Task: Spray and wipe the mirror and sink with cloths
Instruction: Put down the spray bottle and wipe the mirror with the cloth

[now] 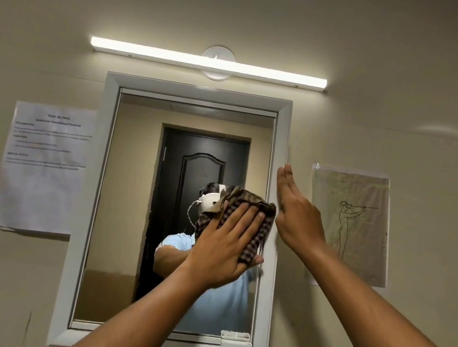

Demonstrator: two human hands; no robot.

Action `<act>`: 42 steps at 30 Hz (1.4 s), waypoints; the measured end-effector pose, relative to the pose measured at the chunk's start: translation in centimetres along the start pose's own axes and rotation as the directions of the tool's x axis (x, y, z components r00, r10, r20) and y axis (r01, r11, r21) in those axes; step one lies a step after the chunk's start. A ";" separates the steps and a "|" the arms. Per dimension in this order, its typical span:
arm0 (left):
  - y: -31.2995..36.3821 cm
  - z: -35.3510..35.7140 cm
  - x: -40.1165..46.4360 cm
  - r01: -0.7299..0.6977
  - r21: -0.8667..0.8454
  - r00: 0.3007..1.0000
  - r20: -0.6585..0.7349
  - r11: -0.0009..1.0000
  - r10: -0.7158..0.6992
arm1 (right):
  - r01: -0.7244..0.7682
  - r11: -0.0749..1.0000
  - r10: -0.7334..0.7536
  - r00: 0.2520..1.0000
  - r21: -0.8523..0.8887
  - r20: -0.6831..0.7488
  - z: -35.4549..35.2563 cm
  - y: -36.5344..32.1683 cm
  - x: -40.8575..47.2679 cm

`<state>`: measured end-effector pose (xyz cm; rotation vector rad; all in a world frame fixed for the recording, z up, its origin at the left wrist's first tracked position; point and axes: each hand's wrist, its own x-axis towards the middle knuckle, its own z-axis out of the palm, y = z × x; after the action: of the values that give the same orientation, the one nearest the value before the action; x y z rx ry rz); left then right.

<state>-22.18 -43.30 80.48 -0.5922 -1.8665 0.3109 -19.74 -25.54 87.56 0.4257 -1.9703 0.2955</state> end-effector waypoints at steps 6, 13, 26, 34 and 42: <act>-4.9 -3.0 6.1 0.091 0.020 0.995 -0.033 0.996 -0.090 | -0.003 1.000 0.004 0.998 0.004 -0.061 0.6 -0.1 -0.1; -9.1 -4.2 9.6 0.113 0.077 0.991 -0.083 0.991 -0.106 | 0.009 1.000 -0.007 0.993 0.009 -0.118 1.8 -0.1 0.1; -19.6 -6.2 1.6 0.340 0.076 0.930 -0.172 0.937 -0.324 | 0.024 0.996 -0.007 0.982 0.088 -0.189 2.5 -0.5 -0.2; -19.3 -5.2 -3.1 0.425 0.078 0.897 -0.170 0.902 -0.408 | 0.003 0.994 0.022 0.974 0.107 -0.226 2.8 -1.0 -0.3; -12.6 -2.2 -6.0 0.450 0.087 0.891 -0.116 0.889 -0.439 | -0.021 0.993 0.043 0.979 0.115 -0.198 2.6 -1.3 -0.3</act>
<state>-21.66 -57.30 82.51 -0.0875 -1.8202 0.0791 -21.25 -27.68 86.22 0.4200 -1.7699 0.4543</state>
